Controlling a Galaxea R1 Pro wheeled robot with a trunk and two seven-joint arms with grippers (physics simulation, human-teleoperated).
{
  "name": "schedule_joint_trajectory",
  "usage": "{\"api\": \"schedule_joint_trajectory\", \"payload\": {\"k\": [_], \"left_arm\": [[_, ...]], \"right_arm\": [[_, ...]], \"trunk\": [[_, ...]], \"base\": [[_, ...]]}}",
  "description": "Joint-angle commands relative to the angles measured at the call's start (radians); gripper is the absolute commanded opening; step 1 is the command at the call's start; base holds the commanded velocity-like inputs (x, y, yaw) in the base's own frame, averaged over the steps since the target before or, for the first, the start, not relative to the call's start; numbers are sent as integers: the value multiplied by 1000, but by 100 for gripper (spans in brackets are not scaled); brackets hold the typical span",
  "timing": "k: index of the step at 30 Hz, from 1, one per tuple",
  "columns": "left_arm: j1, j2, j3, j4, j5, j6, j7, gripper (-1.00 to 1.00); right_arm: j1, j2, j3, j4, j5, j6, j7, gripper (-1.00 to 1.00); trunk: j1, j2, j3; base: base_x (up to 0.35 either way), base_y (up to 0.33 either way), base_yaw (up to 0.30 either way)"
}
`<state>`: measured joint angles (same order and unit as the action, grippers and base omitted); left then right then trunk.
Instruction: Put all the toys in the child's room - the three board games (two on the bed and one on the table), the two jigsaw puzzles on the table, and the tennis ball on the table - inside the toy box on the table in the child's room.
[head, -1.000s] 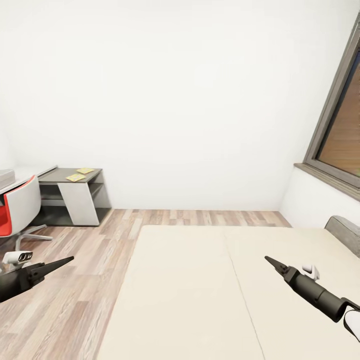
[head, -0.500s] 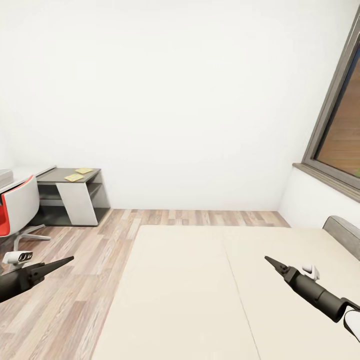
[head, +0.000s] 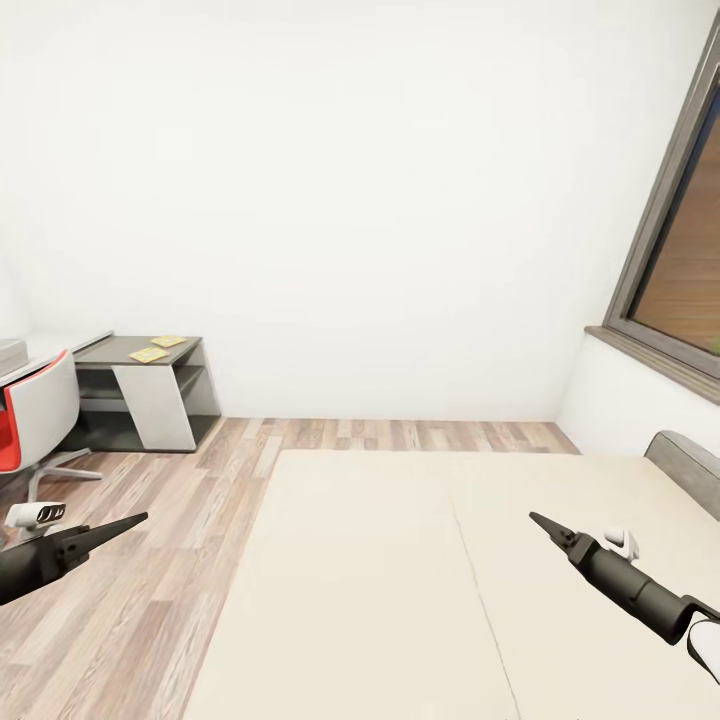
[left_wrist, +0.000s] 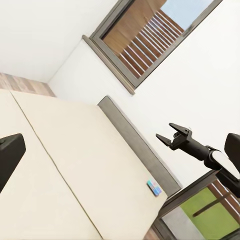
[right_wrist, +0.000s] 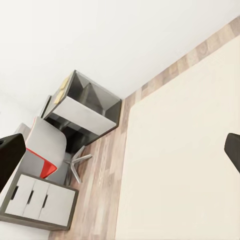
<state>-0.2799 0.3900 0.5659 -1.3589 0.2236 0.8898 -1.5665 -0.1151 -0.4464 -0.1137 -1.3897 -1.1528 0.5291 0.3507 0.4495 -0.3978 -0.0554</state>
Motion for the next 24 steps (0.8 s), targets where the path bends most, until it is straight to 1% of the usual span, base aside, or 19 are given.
{"api": "schedule_joint_trajectory", "payload": {"k": [1,24], "left_arm": [[-1,0,0,0,-1,11,-4,100],[-1,0,0,0,-1,11,-4,100]], "right_arm": [[-1,0,-1,0,-5,7,1,100],[-1,0,-2,0,-5,7,1,100]], "trunk": [[1,-2,-2],[1,-2,-2]], "base": [[-45,0,0],[-6,0,0]]}}
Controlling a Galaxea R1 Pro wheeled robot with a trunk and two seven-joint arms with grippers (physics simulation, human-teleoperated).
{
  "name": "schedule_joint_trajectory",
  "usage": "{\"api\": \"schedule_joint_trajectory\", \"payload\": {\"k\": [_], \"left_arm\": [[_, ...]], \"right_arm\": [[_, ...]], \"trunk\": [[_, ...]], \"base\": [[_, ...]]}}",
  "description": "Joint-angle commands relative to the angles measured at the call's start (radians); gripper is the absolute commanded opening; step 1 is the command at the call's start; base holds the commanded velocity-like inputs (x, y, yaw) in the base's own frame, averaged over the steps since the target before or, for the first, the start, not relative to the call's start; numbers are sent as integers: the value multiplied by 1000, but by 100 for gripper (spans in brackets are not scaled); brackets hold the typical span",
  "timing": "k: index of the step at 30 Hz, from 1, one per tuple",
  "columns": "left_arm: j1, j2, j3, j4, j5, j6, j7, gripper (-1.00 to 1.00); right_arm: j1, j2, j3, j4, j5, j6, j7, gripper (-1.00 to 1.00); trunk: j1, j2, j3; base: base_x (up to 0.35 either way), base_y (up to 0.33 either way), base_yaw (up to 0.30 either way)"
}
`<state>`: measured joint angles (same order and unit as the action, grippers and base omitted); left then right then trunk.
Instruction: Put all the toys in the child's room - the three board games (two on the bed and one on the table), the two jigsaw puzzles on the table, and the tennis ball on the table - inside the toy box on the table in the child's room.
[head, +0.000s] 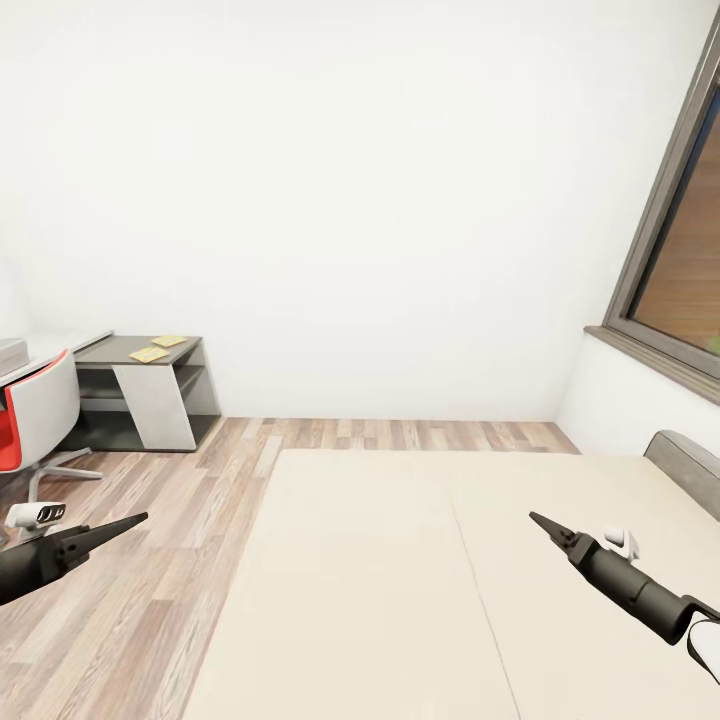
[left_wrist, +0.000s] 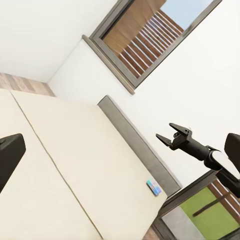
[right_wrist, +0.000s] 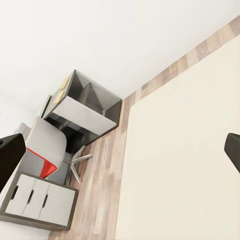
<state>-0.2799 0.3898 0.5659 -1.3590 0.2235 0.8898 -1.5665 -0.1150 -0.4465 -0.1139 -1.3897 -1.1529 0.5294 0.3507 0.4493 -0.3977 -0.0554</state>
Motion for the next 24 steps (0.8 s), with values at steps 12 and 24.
{"api": "schedule_joint_trajectory", "payload": {"k": [12,24], "left_arm": [[-1,0,0,0,-1,10,-4,100],[-1,0,0,0,-1,11,-4,100]], "right_arm": [[-1,0,-2,-1,-5,7,1,100],[-1,0,-3,-2,-5,8,1,100]], "trunk": [[1,-2,-2],[1,-2,-1]], "base": [[0,-84,0],[0,-22,-51]]}}
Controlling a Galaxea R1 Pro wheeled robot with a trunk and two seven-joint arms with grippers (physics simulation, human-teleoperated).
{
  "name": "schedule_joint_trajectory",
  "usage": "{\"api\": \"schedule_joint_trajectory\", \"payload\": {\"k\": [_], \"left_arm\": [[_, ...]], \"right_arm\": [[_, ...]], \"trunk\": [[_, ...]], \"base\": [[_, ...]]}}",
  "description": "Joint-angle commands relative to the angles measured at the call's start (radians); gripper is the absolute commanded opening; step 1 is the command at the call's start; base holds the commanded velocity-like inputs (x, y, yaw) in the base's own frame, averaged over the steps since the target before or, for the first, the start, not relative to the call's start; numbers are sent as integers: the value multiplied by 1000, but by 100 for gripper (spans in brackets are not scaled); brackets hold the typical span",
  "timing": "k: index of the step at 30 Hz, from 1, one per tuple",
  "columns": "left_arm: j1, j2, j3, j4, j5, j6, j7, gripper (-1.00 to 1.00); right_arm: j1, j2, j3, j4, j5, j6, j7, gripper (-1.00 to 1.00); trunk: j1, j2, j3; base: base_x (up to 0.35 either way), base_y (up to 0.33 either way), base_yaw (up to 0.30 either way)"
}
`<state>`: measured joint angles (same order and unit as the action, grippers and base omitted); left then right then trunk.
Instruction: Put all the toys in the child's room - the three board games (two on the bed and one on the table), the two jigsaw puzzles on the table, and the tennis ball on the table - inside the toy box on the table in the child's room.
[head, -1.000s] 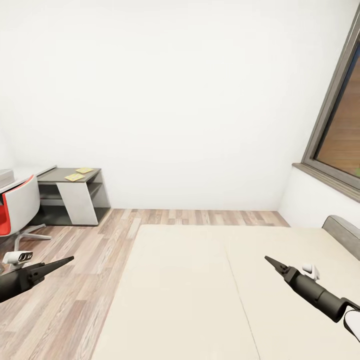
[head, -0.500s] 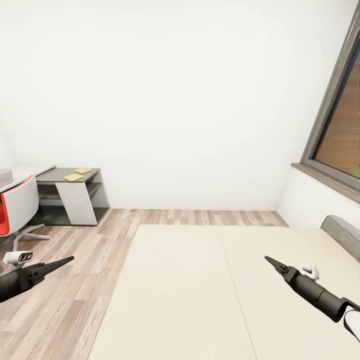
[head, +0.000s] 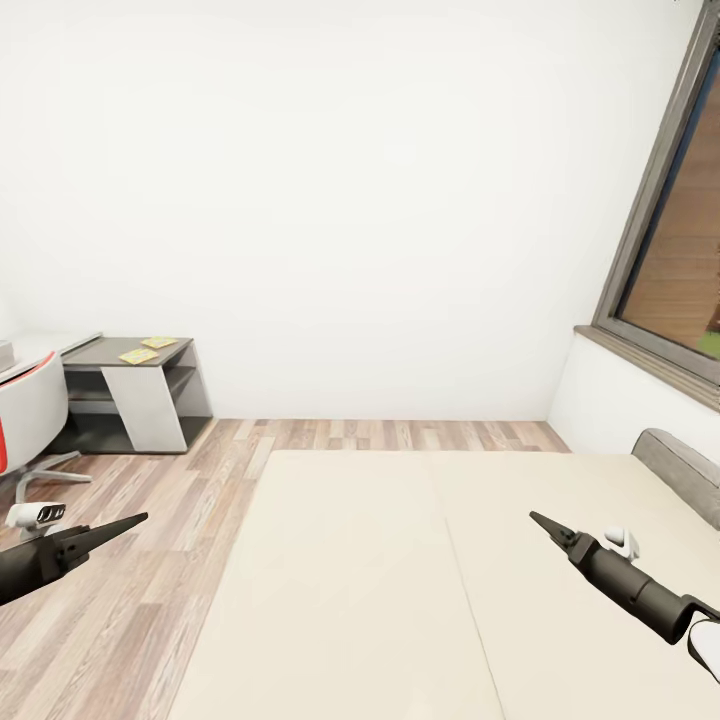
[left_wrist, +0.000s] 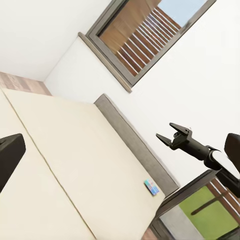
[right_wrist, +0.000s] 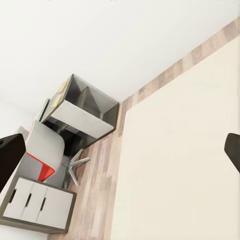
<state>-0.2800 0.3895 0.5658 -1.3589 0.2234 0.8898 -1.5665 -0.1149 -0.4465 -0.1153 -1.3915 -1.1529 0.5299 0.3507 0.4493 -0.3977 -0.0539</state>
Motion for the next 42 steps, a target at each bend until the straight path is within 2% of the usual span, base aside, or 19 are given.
{"api": "schedule_joint_trajectory", "payload": {"k": [1,42], "left_arm": [[-1,0,0,0,-1,11,-4,100],[-1,0,0,0,-1,10,-4,100]], "right_arm": [[-1,0,-1,0,-5,7,1,100],[-1,0,-1,0,-5,7,1,100]], "trunk": [[1,-2,-2],[1,-2,-2]], "base": [[0,-2,-57],[0,0,-5]]}}
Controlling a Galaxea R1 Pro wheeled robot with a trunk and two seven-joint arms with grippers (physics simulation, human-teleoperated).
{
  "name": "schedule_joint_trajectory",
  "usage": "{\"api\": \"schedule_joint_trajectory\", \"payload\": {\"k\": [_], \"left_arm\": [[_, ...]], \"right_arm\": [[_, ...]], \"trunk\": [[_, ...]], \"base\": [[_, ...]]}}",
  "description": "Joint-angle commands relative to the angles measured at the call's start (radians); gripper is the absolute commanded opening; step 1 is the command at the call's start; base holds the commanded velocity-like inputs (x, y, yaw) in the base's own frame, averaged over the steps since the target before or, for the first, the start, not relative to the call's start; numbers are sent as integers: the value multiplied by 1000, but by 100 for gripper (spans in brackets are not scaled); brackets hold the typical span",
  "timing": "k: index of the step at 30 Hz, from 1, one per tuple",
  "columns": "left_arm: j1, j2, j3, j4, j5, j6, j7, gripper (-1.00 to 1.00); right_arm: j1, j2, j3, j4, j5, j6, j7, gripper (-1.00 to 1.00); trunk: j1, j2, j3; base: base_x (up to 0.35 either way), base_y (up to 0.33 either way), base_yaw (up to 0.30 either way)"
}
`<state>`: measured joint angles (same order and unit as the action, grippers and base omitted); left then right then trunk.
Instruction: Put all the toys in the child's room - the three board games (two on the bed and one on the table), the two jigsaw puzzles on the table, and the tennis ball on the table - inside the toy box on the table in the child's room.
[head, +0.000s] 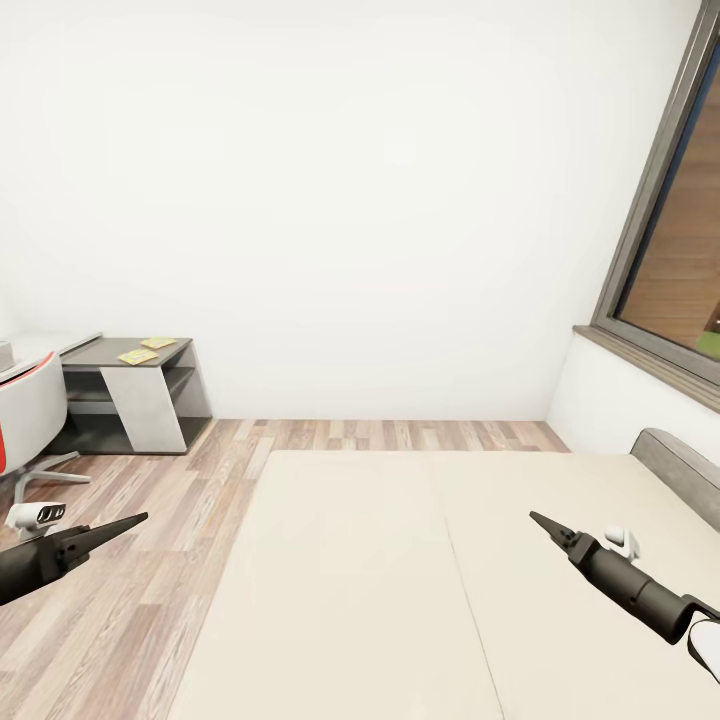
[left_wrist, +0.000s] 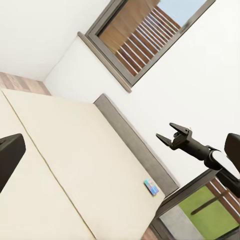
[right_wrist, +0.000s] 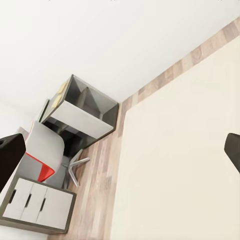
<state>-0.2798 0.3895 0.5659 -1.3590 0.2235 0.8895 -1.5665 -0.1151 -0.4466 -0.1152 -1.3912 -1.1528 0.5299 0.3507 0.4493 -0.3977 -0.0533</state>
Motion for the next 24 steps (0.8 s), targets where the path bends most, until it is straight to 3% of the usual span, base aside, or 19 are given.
{"api": "schedule_joint_trajectory", "payload": {"k": [1,24], "left_arm": [[-1,0,0,0,-1,11,-4,100],[-1,0,0,0,-1,10,-4,100]], "right_arm": [[-1,0,-1,0,-5,7,1,100],[-1,0,-1,0,-5,7,1,100]], "trunk": [[1,-2,-2],[1,-2,-2]], "base": [[0,0,0],[-23,0,0]]}}
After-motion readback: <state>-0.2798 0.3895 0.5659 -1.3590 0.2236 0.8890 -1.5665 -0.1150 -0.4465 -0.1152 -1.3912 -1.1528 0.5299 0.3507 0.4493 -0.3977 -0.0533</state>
